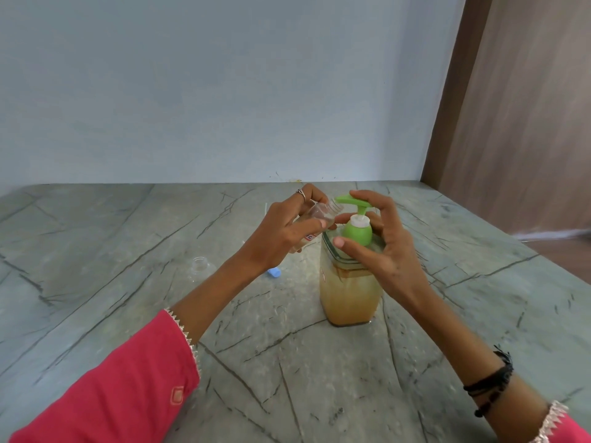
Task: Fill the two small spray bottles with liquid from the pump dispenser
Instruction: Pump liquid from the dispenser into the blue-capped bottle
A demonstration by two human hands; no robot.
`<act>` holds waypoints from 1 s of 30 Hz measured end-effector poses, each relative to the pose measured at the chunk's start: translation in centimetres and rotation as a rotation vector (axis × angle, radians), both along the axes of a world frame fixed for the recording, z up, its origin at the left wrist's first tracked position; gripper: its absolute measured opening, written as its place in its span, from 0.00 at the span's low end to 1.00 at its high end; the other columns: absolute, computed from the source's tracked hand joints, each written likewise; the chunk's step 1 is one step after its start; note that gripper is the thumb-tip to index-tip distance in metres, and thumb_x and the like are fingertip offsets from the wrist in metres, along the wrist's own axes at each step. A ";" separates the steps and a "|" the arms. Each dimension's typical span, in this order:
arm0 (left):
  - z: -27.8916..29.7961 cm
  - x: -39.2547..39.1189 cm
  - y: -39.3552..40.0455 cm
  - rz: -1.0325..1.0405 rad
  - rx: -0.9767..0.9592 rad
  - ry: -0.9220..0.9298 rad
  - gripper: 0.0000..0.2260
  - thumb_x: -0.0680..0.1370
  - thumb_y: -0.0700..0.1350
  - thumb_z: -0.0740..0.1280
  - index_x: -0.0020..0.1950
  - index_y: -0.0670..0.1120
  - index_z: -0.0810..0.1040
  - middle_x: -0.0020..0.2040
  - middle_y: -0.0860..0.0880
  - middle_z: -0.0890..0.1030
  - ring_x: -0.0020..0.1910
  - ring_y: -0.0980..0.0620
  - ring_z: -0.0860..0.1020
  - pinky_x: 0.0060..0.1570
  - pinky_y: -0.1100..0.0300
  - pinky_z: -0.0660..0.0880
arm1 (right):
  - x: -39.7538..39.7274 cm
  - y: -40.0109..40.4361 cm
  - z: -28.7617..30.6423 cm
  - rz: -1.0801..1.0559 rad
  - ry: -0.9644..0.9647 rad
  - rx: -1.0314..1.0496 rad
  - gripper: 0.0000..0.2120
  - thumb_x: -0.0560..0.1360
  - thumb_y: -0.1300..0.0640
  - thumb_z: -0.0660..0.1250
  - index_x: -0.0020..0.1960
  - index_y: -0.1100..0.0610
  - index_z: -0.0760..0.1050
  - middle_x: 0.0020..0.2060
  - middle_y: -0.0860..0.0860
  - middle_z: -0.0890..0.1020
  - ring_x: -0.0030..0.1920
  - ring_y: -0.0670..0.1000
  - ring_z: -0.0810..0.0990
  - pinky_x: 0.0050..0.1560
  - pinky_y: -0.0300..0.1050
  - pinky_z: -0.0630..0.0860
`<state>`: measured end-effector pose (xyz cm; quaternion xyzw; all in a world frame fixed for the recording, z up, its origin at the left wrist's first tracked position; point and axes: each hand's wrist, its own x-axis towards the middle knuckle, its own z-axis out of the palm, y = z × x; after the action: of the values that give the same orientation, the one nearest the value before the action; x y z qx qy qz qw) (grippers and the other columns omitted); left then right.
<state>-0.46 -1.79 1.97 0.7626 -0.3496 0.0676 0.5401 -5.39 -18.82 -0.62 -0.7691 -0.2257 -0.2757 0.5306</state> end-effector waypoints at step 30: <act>0.0 -0.2 0.0 -0.008 0.011 -0.051 0.13 0.67 0.56 0.61 0.48 0.52 0.71 0.38 0.53 0.78 0.33 0.49 0.74 0.30 0.52 0.73 | 0.5 0.9 -0.1 0.069 -0.044 0.278 0.17 0.72 0.64 0.70 0.56 0.48 0.73 0.47 0.51 0.85 0.48 0.52 0.84 0.46 0.44 0.80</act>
<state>-0.65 -1.82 2.02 0.7621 -0.3669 0.0830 0.5270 -4.88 -17.87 -0.75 -0.6737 -0.2233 -0.3027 0.6361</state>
